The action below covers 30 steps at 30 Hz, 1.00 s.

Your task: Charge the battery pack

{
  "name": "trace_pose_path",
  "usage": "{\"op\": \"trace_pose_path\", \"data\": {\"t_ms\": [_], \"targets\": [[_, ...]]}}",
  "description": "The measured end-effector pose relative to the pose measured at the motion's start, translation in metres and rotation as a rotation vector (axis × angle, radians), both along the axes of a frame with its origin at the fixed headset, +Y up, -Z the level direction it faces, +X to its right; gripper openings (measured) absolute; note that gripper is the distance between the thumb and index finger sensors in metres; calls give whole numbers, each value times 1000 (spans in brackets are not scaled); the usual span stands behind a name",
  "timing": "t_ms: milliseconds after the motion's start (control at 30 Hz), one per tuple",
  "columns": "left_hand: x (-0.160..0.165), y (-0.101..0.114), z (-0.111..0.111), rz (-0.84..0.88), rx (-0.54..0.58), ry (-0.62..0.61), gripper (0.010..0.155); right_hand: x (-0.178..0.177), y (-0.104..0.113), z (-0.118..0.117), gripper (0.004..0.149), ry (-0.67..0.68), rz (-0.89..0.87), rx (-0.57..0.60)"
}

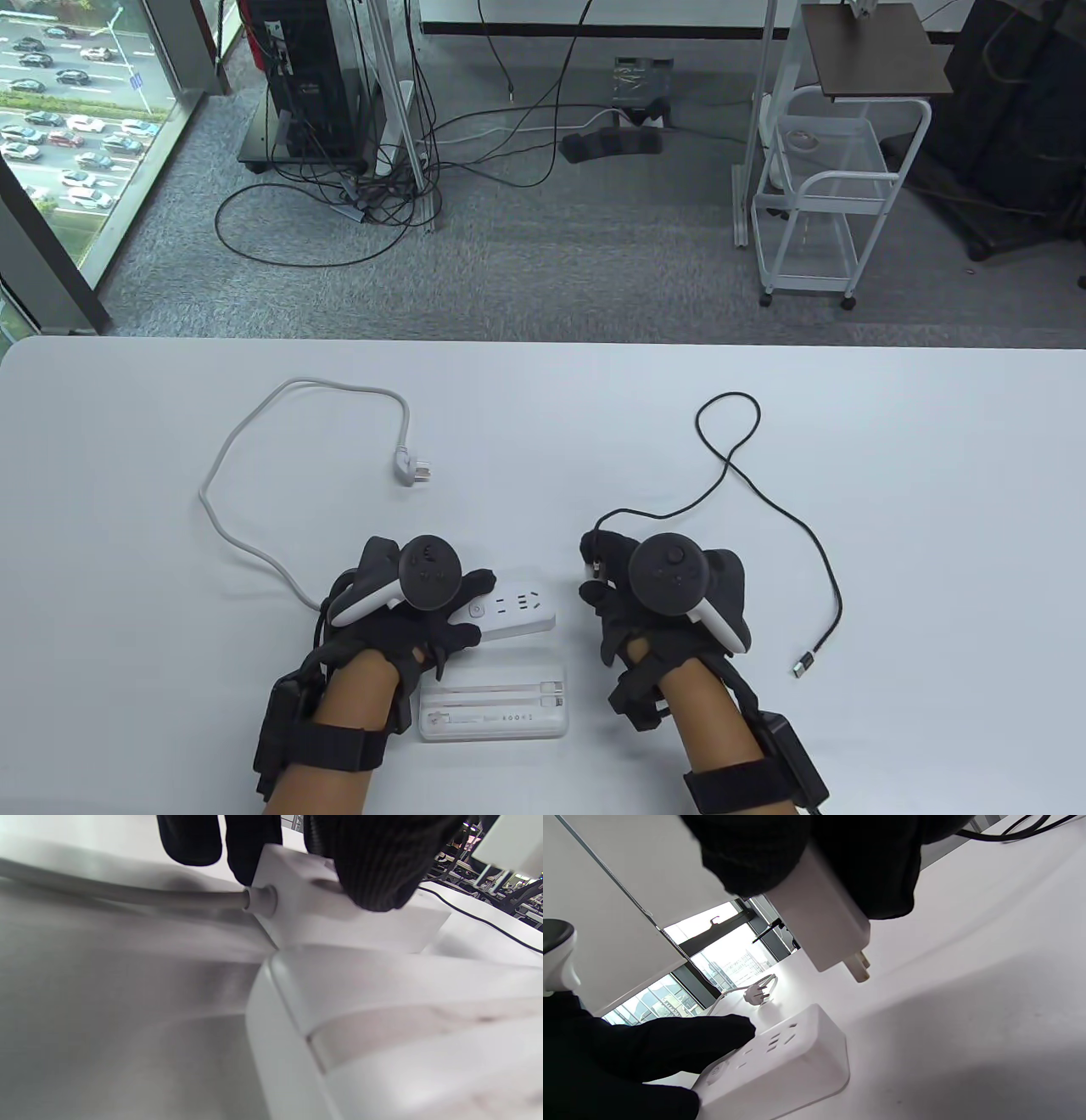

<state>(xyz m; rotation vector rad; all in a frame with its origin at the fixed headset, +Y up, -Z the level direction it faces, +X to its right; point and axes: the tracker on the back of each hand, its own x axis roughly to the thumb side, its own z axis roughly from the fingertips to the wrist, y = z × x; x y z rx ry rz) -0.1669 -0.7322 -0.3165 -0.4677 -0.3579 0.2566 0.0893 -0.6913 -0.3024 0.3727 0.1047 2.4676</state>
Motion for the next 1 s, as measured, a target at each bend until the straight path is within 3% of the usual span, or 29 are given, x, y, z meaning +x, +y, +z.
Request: {"op": "trace_pose_path", "data": {"t_ms": [433, 1000], "targets": [[0, 0, -1, -1, 0, 3, 74, -47, -3, -8, 61, 92, 17, -39], [0, -1, -1, -3, -9, 9, 74, -58, -12, -12, 60, 89, 48, -60]]}}
